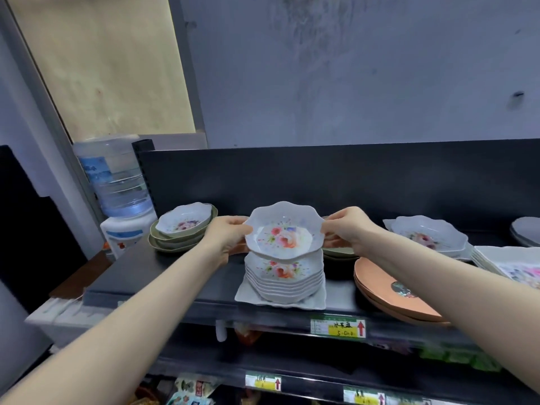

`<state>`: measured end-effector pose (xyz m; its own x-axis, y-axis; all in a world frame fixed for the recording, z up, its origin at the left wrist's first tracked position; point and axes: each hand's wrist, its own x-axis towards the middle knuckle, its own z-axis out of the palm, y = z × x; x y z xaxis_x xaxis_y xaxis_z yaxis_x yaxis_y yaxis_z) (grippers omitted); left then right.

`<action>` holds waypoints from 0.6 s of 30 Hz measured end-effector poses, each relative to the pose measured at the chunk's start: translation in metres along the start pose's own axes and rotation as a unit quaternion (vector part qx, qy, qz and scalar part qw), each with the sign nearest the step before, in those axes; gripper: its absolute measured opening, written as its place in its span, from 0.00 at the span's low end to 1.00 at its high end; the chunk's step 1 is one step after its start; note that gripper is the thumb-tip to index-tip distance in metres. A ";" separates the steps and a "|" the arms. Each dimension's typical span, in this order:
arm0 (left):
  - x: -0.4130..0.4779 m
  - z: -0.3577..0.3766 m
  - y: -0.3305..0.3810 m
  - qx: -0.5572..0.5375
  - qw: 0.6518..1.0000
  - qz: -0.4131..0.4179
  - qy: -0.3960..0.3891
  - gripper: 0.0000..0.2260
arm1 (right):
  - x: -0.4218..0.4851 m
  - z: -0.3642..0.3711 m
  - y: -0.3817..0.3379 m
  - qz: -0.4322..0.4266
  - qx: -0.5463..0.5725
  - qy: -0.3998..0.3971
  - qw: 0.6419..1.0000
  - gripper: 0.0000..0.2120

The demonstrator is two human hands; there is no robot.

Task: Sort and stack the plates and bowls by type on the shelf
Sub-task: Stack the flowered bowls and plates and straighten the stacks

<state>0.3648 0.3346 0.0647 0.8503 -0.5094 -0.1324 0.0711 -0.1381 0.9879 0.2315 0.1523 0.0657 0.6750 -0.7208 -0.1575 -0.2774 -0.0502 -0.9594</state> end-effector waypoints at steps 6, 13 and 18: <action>0.000 -0.020 -0.022 0.026 0.998 0.001 0.060 0.13 | 0.017 0.011 0.019 0.034 -0.055 -0.033 0.997 0.08; 0.020 -0.059 -0.042 0.133 0.983 0.043 0.123 0.14 | 0.027 0.005 0.019 -0.062 -0.248 0.016 0.967 0.04; 0.051 -0.099 -0.037 0.193 0.967 0.056 0.159 0.13 | 0.028 0.026 -0.008 -0.126 -0.240 0.040 0.962 0.06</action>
<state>0.4569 0.3975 0.0294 0.9628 -0.2620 0.0662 -0.1791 -0.4352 0.8824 0.2705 0.1506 0.0630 0.7125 -0.6942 0.1024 -0.4089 -0.5293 -0.7434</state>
